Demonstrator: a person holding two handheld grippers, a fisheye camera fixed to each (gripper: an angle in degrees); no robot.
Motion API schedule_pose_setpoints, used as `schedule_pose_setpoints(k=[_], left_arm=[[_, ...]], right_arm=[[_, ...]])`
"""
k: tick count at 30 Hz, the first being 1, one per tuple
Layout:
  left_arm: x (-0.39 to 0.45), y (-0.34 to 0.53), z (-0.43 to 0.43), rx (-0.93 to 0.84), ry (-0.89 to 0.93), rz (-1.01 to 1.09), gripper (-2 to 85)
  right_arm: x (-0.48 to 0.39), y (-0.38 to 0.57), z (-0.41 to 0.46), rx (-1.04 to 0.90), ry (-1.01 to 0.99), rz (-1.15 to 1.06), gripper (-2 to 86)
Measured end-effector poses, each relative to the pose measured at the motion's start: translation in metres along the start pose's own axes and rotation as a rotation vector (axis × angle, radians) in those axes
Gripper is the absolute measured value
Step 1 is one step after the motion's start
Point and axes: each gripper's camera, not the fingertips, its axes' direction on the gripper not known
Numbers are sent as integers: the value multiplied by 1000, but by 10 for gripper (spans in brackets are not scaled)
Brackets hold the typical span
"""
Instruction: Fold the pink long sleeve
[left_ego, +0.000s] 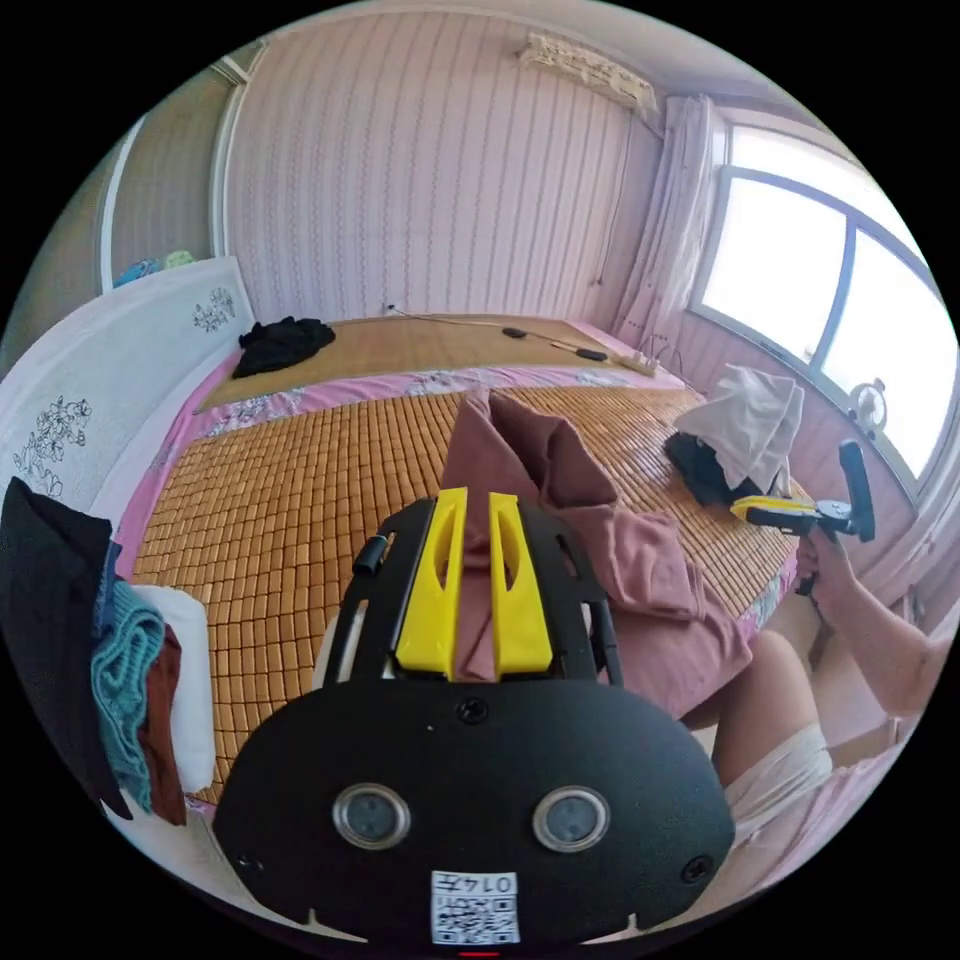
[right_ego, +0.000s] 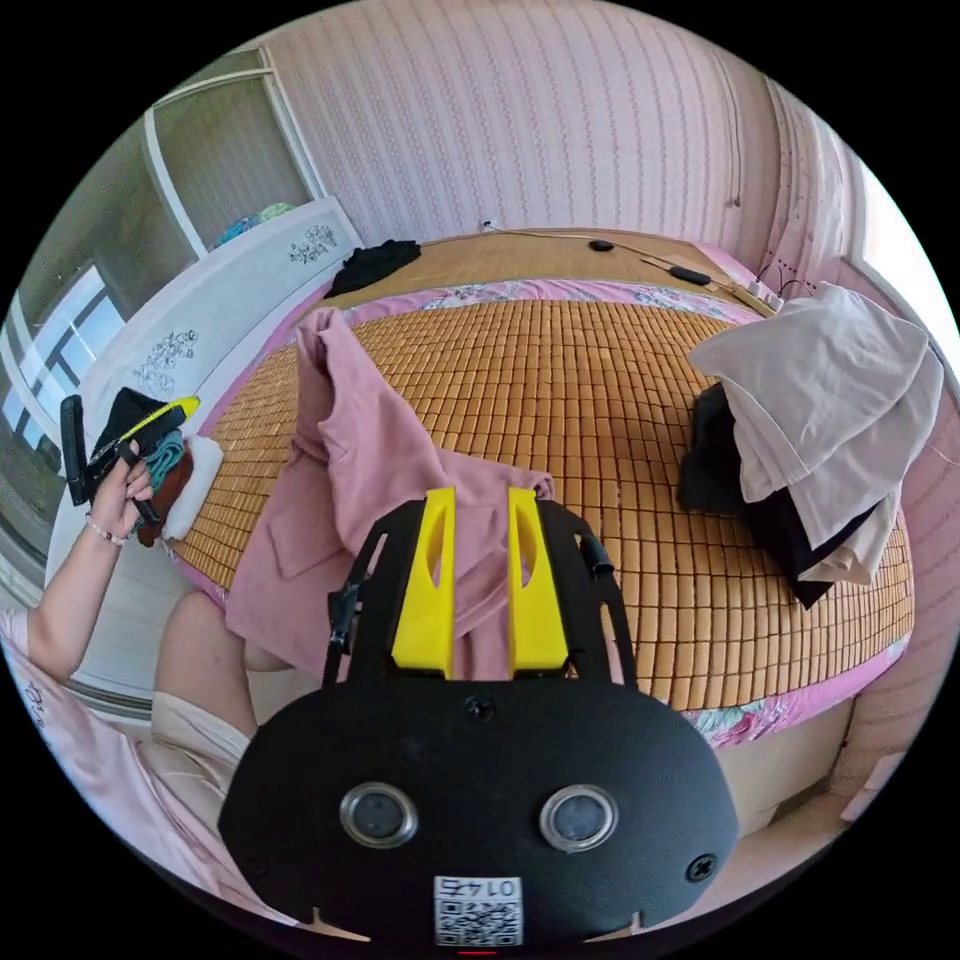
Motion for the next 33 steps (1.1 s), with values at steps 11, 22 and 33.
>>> schedule_pose_setpoints(k=[11,22,33], left_arm=[[86,42,114,-418,60,187,68],[81,-6,129,-381,307,120,-7],[216,-6,155,-266,675,440,-1]], right_arm=[[-103,-11,98,-239,279,-387,132],[1,-139,14,-43,422,-238,43],[92,-44,-45,-46,-134,-19,174]])
